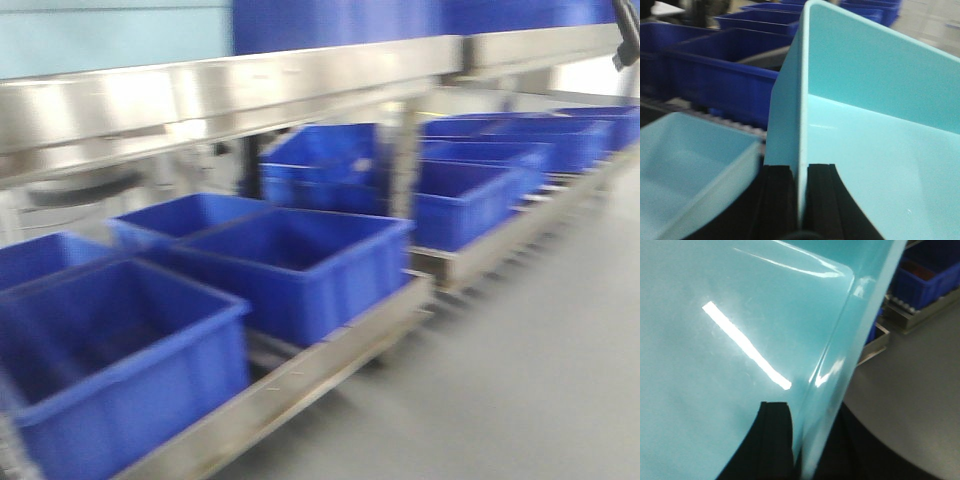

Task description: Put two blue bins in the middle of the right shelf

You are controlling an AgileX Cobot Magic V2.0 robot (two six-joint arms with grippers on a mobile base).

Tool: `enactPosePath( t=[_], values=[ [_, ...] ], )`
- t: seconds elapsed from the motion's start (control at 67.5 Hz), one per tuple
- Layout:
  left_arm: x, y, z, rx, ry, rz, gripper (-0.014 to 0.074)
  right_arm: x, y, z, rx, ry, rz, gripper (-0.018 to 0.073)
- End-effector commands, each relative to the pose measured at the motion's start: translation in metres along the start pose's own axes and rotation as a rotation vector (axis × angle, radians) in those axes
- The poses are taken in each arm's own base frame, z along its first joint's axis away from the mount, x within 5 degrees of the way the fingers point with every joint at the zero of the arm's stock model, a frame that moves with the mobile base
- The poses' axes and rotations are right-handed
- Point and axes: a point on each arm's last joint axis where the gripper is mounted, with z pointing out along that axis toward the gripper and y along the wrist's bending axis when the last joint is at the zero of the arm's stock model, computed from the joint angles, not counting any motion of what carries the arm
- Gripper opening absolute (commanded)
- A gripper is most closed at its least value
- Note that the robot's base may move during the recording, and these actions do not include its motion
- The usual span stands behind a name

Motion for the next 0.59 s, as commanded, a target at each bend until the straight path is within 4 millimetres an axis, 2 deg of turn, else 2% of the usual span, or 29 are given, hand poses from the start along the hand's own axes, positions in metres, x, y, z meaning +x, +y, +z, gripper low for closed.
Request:
enactPosePath(
  t=[0.0, 0.578],
  values=[
    [-0.0128, -0.0004, -0.0062, -0.008, -0.109, -0.009, -0.0111, -0.0036, -0.002, -0.0105, 0.01, -0.034, -0.045, -0.0153],
    [-0.0128, -0.0004, -0.0062, -0.008, -0.109, -0.009, -0.0111, -0.0036, -0.002, -0.0105, 0.01, -0.034, -0.045, -0.0153]
  ],
)
